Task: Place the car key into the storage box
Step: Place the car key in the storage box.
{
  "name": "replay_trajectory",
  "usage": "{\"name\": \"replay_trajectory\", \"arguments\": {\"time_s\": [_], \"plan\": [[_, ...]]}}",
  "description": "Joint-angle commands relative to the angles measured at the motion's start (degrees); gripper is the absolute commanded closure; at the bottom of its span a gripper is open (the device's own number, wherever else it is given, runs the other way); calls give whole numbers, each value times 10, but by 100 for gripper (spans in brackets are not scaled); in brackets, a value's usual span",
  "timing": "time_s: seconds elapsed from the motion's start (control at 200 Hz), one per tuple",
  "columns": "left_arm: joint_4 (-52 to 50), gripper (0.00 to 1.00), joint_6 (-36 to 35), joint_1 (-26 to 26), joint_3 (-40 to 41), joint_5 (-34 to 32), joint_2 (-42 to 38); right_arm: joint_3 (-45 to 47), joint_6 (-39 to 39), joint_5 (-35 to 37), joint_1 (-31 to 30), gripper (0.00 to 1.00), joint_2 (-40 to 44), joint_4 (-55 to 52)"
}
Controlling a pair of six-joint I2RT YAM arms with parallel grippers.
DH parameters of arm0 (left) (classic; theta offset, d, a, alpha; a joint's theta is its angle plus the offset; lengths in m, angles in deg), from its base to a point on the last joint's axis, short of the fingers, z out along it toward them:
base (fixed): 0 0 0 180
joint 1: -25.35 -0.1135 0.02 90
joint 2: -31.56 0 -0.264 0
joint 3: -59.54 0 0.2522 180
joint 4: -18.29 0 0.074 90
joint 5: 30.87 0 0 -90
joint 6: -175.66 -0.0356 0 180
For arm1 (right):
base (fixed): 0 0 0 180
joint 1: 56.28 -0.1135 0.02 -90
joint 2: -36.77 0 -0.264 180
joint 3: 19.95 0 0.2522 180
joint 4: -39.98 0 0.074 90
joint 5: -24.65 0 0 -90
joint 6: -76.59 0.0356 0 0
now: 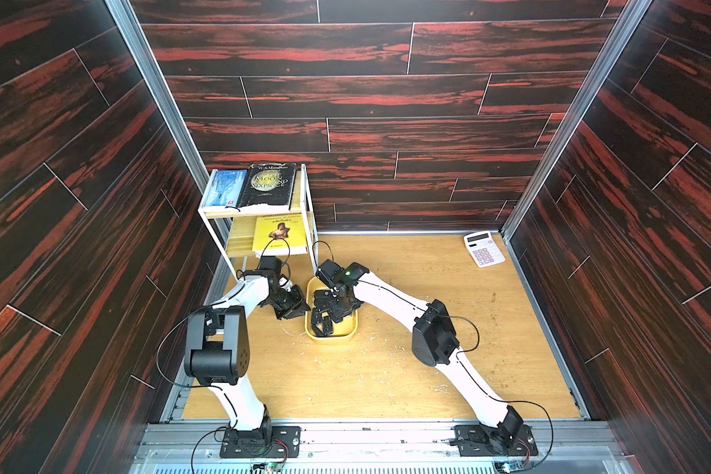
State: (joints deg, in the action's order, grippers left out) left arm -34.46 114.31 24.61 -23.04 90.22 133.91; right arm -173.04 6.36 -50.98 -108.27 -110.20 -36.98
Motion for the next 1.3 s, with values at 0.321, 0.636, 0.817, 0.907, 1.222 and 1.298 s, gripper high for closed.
{"name": "replay_trajectory", "arguments": {"time_s": [0.321, 0.636, 0.817, 0.907, 1.222, 1.298], "plan": [[-10, 73, -8, -1, -4, -8, 10, 5, 9, 14, 4, 21, 3, 2], [-9, 72, -10, -1, -4, -9, 10, 29, 11, 5, -6, 9, 79, 17], [-11, 52, -12, -1, -6, -5, 12, -15, 3, -1, -19, 2, 128, 0], [-11, 23, -15, -1, -7, -3, 7, -20, -10, -6, -22, 1, 157, 1], [14, 0, -14, -1, -10, -17, -81, 83, -42, 67, -29, 1, 293, 74], [25, 0, -18, -1, -18, -19, -135, 147, -54, 93, -29, 2, 347, 124]]}}
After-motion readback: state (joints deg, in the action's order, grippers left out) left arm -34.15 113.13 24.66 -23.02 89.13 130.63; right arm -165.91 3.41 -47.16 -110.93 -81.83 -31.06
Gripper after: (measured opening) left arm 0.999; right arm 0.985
